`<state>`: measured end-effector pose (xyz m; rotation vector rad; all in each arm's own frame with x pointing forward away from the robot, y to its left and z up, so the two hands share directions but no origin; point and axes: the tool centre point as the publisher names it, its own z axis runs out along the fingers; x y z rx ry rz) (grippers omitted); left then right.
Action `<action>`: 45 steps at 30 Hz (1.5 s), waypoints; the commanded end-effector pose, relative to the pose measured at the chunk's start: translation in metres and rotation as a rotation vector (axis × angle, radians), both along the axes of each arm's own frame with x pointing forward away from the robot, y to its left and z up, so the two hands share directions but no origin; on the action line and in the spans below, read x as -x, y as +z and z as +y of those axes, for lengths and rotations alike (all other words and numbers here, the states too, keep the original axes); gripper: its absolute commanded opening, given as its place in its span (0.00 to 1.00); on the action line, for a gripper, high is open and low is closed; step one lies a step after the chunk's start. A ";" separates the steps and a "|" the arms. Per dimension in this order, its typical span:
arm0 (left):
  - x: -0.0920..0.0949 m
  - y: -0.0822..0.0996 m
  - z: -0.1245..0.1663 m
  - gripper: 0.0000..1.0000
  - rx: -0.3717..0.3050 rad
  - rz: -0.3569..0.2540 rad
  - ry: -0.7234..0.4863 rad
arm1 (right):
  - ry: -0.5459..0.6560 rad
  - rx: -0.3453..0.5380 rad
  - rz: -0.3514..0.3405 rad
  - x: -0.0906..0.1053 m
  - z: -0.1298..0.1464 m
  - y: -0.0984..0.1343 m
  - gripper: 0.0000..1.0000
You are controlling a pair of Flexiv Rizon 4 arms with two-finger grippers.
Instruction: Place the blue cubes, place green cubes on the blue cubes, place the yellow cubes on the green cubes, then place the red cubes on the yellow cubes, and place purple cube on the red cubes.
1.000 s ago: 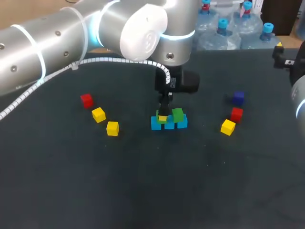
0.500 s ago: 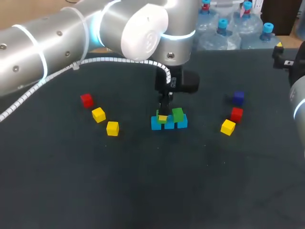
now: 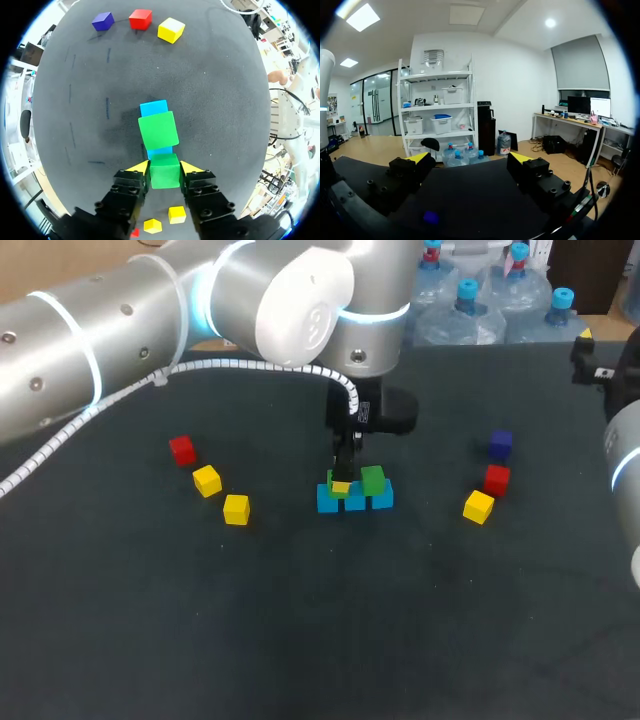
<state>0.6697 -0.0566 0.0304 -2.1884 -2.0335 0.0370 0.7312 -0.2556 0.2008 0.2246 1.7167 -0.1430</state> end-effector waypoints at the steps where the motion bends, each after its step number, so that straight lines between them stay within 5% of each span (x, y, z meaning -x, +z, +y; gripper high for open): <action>1: -0.003 -0.003 -0.002 0.50 -0.004 0.008 -0.001 | 0.092 0.015 -0.136 0.000 -0.003 -0.004 1.00; 3: -0.003 -0.003 -0.002 0.92 -0.004 0.010 -0.001 | 0.092 0.015 -0.136 0.000 -0.003 -0.004 1.00; 4: -0.003 -0.003 -0.002 1.00 -0.004 0.011 -0.001 | 0.092 0.015 -0.136 0.000 -0.003 -0.004 1.00; 15: -0.002 0.001 -0.001 1.00 0.002 0.009 0.004 | 0.092 0.015 -0.136 0.000 -0.003 -0.004 1.00; 30: 0.001 0.045 0.023 1.00 0.137 -0.021 0.094 | 0.092 0.015 -0.136 0.000 -0.003 -0.004 1.00; 37: 0.000 0.073 0.041 1.00 0.319 -0.053 0.227 | 0.092 0.015 -0.136 0.000 -0.003 -0.004 1.00; 45: 0.000 0.073 0.041 1.00 0.319 -0.053 0.227 | 0.092 0.015 -0.136 0.000 -0.003 -0.004 1.00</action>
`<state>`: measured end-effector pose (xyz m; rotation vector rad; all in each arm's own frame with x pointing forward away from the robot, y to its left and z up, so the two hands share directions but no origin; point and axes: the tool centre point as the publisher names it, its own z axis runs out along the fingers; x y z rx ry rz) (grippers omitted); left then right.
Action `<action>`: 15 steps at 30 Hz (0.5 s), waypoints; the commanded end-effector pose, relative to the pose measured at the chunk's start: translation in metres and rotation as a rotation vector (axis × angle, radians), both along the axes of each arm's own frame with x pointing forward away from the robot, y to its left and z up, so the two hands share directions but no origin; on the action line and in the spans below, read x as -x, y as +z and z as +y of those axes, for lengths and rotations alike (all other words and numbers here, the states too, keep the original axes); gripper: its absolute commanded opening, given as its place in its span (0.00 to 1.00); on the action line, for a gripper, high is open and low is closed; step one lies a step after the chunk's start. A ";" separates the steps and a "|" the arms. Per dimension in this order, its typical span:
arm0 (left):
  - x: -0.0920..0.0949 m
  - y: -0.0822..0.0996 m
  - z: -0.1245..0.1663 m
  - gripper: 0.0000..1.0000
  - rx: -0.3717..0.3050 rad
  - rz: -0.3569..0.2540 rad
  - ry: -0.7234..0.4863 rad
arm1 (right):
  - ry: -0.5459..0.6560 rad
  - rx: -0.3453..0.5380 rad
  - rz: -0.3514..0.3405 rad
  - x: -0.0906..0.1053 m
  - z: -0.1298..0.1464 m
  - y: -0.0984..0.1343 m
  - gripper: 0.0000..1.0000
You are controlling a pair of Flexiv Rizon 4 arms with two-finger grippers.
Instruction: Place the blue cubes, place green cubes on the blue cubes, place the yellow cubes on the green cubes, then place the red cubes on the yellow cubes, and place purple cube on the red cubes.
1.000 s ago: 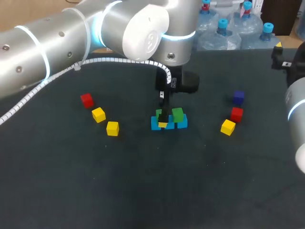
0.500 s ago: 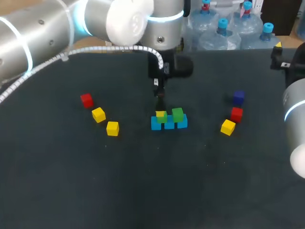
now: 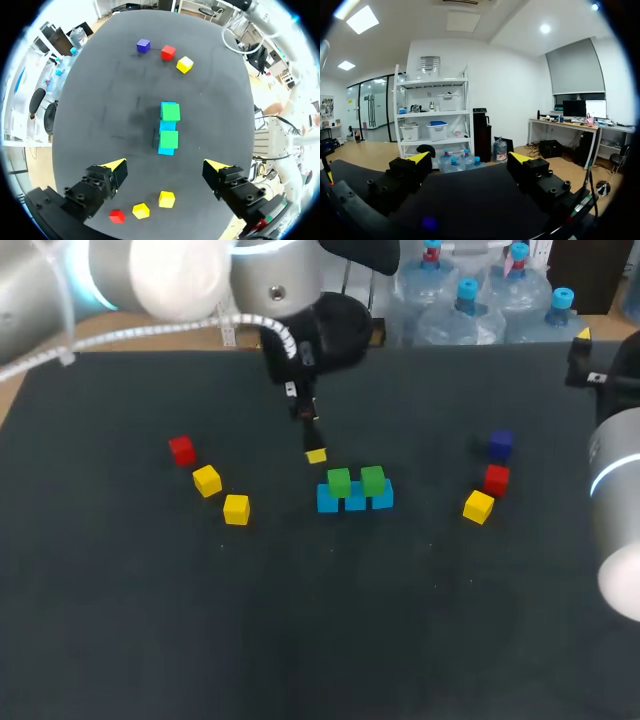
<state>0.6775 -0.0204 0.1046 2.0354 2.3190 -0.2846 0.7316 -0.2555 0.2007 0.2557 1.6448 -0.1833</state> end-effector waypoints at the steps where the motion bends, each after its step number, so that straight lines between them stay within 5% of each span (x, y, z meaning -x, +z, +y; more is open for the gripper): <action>1: 0.007 -0.001 0.005 1.00 0.076 -0.033 0.012 | 0.140 0.004 -0.069 0.001 -0.003 -0.004 1.00; 12: 0.007 -0.001 0.005 1.00 0.076 -0.033 0.012 | 0.140 0.004 -0.069 0.001 -0.003 -0.004 1.00; 15: 0.007 -0.001 0.005 1.00 0.076 -0.033 0.012 | 0.168 0.037 -0.021 0.001 -0.003 0.014 1.00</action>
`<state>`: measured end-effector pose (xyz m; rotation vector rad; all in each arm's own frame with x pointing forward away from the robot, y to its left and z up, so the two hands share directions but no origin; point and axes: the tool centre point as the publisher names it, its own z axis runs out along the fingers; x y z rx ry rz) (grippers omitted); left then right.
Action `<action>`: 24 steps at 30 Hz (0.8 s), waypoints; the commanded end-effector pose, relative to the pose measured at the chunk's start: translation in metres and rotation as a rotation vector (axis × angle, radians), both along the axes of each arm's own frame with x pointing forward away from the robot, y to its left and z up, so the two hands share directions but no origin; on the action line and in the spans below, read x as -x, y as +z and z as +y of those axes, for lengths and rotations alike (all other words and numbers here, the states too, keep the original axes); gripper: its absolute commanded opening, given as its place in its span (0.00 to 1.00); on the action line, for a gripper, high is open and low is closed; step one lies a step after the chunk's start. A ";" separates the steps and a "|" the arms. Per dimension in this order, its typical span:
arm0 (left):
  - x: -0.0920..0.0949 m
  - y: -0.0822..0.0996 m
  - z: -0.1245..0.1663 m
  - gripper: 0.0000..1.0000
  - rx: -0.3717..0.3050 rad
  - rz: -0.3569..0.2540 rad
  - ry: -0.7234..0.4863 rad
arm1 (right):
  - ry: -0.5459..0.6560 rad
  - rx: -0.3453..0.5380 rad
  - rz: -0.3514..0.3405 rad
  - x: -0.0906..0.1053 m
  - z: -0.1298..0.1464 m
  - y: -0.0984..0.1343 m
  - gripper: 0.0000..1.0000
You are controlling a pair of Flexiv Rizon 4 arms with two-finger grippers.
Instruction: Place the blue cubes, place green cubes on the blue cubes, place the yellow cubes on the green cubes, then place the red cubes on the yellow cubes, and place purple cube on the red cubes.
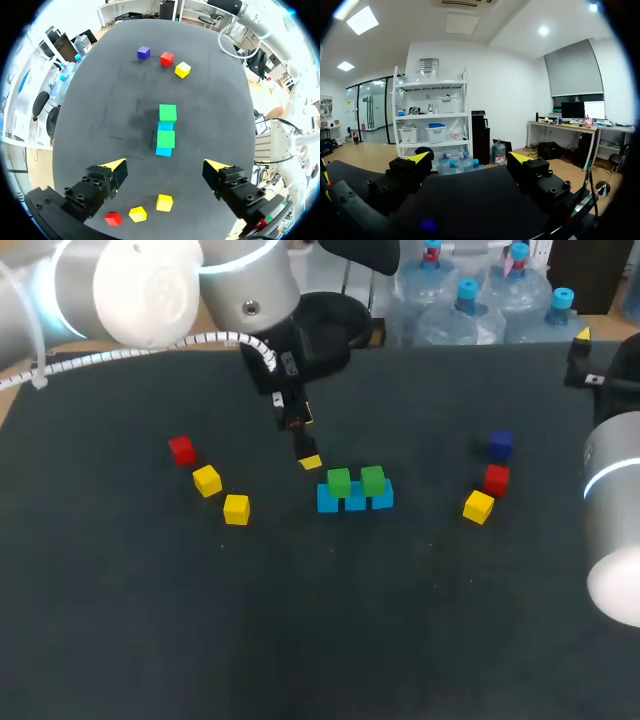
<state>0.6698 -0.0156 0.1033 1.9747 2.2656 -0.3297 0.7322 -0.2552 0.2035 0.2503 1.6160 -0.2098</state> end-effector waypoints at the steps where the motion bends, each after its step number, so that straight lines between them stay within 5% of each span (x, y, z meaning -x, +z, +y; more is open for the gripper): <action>1: 0.000 0.000 0.001 1.00 0.001 0.000 -0.001 | 0.206 0.012 0.005 0.002 -0.003 0.021 1.00; 14: 0.000 0.000 0.001 1.00 0.001 0.000 -0.001 | 0.358 0.317 -0.058 -0.003 -0.020 0.142 1.00; 24: 0.000 0.000 0.001 1.00 0.001 0.000 -0.001 | 0.275 0.601 -0.059 -0.004 -0.044 0.174 1.00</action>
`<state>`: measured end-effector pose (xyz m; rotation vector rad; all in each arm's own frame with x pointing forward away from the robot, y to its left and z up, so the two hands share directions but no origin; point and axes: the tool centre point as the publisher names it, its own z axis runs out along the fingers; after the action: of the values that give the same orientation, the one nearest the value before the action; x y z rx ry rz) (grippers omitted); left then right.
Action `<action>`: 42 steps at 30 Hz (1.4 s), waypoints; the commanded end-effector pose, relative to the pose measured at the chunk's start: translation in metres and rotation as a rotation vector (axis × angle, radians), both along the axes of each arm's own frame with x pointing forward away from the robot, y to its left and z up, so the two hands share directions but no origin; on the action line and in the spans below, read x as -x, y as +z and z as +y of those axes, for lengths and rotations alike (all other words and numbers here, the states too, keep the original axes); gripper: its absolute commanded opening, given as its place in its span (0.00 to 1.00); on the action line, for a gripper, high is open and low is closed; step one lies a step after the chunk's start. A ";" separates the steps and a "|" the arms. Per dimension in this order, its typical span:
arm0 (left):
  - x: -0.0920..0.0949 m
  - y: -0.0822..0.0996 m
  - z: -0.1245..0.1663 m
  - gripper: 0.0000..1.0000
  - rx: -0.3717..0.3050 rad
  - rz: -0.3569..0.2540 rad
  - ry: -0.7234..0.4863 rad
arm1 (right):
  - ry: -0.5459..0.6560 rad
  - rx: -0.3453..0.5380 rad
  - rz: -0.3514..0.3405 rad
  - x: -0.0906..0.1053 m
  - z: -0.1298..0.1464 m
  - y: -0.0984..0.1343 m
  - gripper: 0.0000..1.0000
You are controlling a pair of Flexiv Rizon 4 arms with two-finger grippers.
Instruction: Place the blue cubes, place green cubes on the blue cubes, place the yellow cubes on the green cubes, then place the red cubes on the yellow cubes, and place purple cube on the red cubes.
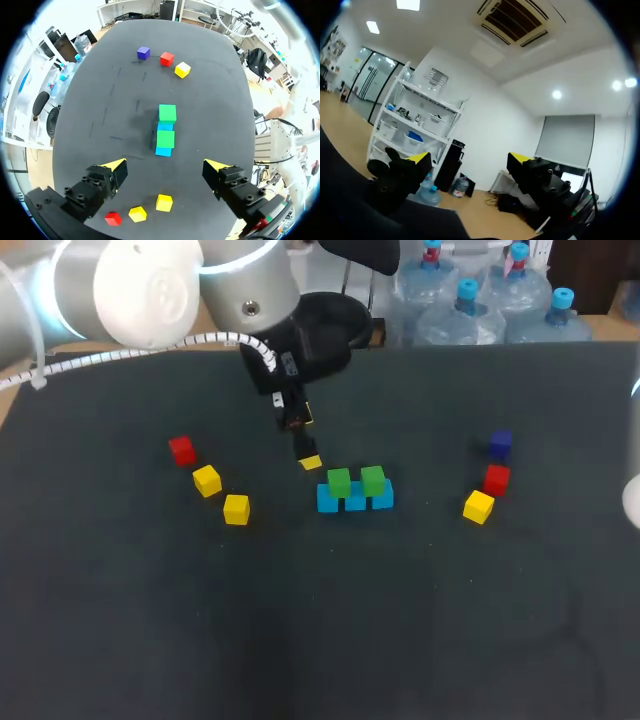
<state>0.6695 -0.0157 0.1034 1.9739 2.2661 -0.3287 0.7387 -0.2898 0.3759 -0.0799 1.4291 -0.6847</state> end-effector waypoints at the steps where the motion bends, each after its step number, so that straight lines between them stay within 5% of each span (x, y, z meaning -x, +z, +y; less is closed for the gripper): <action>1: -0.001 0.000 0.001 1.00 0.002 0.000 -0.001 | 0.334 0.102 0.089 0.003 -0.010 0.002 1.00; 6: -0.002 0.005 0.004 1.00 0.026 -0.022 0.010 | 0.342 0.089 0.094 0.005 -0.007 -0.010 1.00; 9: -0.003 0.016 0.012 1.00 0.093 -0.096 0.041 | 0.347 0.070 0.121 0.005 -0.004 -0.023 1.00; 11: -0.001 0.024 0.022 1.00 0.195 -0.166 0.090 | 0.357 0.050 0.140 0.006 0.000 -0.033 1.00; 16: 0.005 0.027 0.052 1.00 0.270 -0.279 0.224 | 0.361 0.031 0.168 0.005 0.003 -0.047 1.00; 26: 0.043 0.050 0.102 1.00 0.221 -0.593 0.479 | 0.369 0.004 0.225 0.002 0.008 -0.068 1.00; 36: 0.048 0.031 0.149 1.00 0.206 -0.597 0.710 | 0.423 -0.014 0.261 0.010 0.019 -0.077 1.00; 42: 0.021 0.046 0.172 1.00 0.150 -0.543 0.694 | 0.434 -0.030 0.270 0.011 0.021 -0.083 1.00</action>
<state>0.6436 0.1542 0.1444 0.9323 2.2636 0.0813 0.7269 -0.2641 0.2959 -0.3784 1.7430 -0.4122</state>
